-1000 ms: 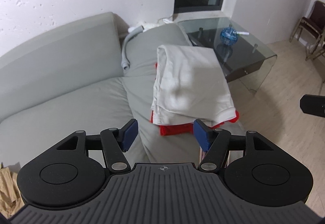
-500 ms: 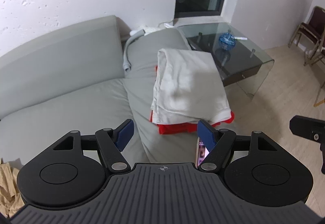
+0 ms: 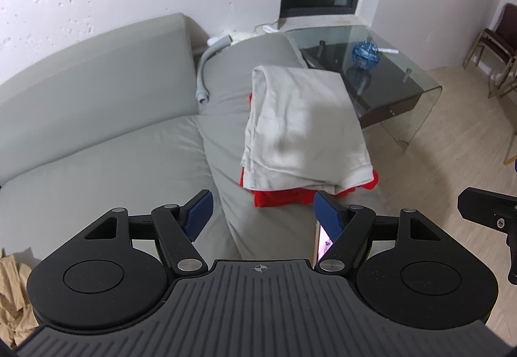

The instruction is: Fold clothes

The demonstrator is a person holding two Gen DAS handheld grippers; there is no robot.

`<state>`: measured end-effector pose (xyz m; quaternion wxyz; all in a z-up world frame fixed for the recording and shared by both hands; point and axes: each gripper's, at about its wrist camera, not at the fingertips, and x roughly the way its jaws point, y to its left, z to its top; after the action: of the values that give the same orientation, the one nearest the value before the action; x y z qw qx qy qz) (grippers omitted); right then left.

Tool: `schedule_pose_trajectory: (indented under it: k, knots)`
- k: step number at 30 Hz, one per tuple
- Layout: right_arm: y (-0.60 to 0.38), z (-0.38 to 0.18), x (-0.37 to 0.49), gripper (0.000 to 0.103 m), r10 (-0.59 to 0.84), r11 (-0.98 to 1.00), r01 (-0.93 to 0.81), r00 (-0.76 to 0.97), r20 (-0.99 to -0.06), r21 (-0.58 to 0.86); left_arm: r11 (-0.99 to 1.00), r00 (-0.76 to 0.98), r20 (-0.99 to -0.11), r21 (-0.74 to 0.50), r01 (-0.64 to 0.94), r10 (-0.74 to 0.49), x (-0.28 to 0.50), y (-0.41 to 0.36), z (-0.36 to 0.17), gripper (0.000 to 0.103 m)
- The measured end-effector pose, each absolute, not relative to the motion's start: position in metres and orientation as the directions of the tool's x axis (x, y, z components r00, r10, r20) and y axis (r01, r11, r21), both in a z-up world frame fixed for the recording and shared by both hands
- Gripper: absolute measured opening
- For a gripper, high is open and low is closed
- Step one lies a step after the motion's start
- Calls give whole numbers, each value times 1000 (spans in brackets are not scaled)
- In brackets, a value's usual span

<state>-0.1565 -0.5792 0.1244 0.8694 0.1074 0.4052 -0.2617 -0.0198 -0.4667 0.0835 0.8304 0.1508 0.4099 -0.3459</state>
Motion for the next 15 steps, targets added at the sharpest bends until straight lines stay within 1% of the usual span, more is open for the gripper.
schedule_pose_trajectory:
  k: [15]
  knots:
    - [-583, 116, -152, 93, -351, 842, 540, 528, -773, -14, 707, 405, -801, -32, 707, -441, -19, -475, 74, 74]
